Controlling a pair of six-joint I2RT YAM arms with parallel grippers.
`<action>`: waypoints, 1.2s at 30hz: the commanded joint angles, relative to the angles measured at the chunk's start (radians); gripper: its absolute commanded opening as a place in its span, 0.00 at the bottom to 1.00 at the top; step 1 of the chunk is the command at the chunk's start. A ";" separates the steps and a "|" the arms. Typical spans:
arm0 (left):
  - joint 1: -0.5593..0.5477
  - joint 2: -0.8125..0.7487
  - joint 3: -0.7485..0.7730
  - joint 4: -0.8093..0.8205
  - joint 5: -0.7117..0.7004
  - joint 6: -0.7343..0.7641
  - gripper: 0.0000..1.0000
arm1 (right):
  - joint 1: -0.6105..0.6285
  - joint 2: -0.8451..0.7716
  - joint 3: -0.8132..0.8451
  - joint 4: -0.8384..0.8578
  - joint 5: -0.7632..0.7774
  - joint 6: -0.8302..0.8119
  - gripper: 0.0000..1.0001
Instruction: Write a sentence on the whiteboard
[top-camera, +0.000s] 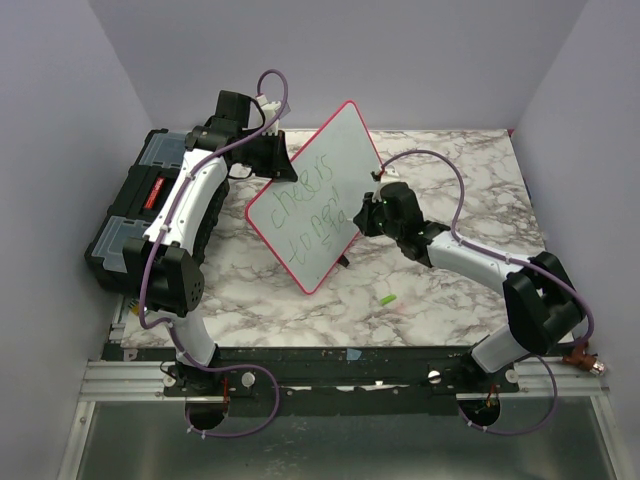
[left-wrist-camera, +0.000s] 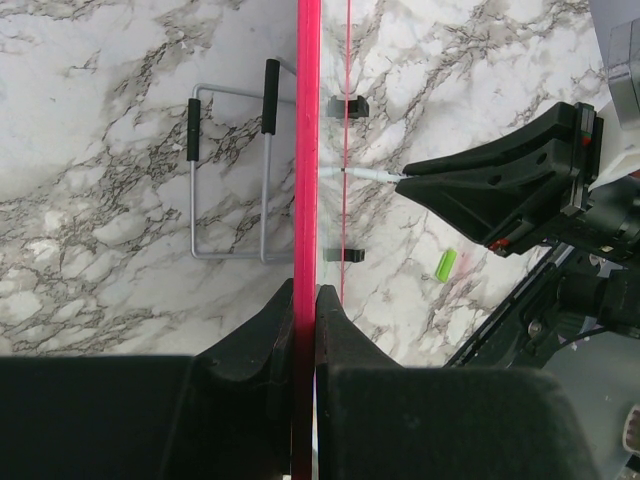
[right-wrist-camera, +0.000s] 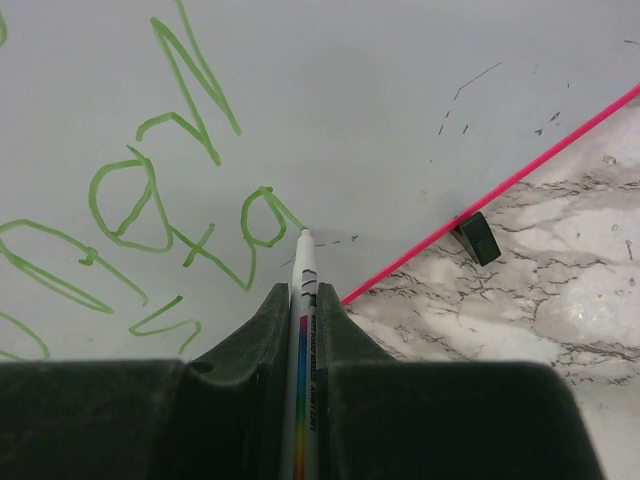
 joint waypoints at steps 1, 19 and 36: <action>-0.008 0.004 0.010 0.006 -0.076 0.083 0.00 | 0.009 0.006 0.023 0.008 0.034 -0.006 0.01; -0.008 0.000 0.004 0.007 -0.074 0.083 0.00 | 0.009 -0.053 0.055 0.013 0.089 -0.021 0.01; -0.008 -0.001 -0.005 0.012 -0.071 0.080 0.00 | 0.009 0.026 0.127 0.036 0.079 -0.019 0.01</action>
